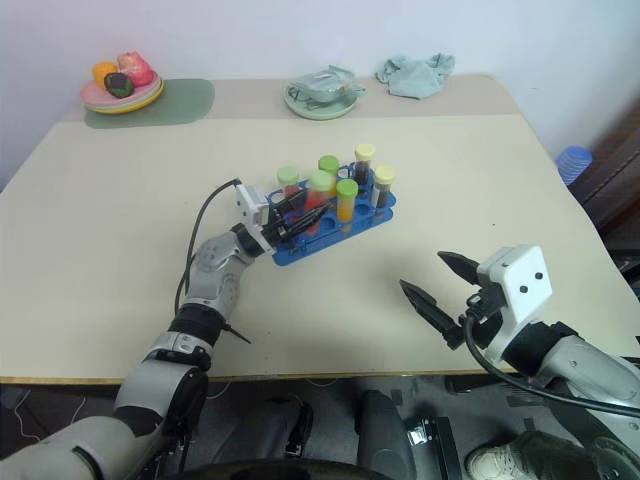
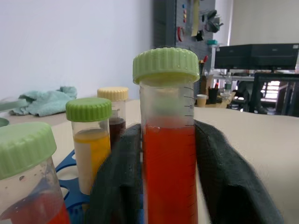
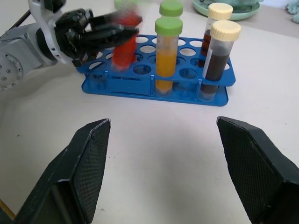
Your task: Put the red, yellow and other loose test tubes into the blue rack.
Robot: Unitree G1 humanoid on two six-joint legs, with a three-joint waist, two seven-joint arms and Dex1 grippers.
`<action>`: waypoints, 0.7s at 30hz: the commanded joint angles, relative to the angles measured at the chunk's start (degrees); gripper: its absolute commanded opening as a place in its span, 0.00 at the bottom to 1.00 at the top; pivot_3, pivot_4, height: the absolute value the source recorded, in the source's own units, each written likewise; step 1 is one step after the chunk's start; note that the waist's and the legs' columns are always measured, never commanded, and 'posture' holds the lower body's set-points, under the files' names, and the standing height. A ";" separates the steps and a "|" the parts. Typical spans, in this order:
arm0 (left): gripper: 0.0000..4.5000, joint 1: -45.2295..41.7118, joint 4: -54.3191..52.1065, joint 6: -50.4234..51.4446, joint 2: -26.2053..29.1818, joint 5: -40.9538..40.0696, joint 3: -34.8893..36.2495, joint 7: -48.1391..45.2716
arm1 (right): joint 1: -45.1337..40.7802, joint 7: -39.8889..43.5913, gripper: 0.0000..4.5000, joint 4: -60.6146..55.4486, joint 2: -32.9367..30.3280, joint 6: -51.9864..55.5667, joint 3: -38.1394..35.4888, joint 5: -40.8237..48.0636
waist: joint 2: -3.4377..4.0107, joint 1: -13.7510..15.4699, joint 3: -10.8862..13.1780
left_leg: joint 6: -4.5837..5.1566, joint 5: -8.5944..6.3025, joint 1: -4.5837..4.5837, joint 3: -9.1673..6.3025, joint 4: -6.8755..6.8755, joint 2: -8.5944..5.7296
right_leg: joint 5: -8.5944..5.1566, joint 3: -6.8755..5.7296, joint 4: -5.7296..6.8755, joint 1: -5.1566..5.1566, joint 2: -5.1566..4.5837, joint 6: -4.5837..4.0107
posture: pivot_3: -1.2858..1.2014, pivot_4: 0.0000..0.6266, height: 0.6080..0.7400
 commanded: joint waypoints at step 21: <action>0.99 15.51 -33.12 20.50 13.84 -4.14 -0.89 0.09 | -4.09 4.31 0.83 4.41 -1.70 -2.27 3.14 -2.57 | 0.06 0.00 -0.02 | 0.00 -0.01 -0.01 0.00 -0.04 0.04 | 0.00 0.02 -0.01 -0.04 0.05 -0.01 | 0.52 0.24 1.00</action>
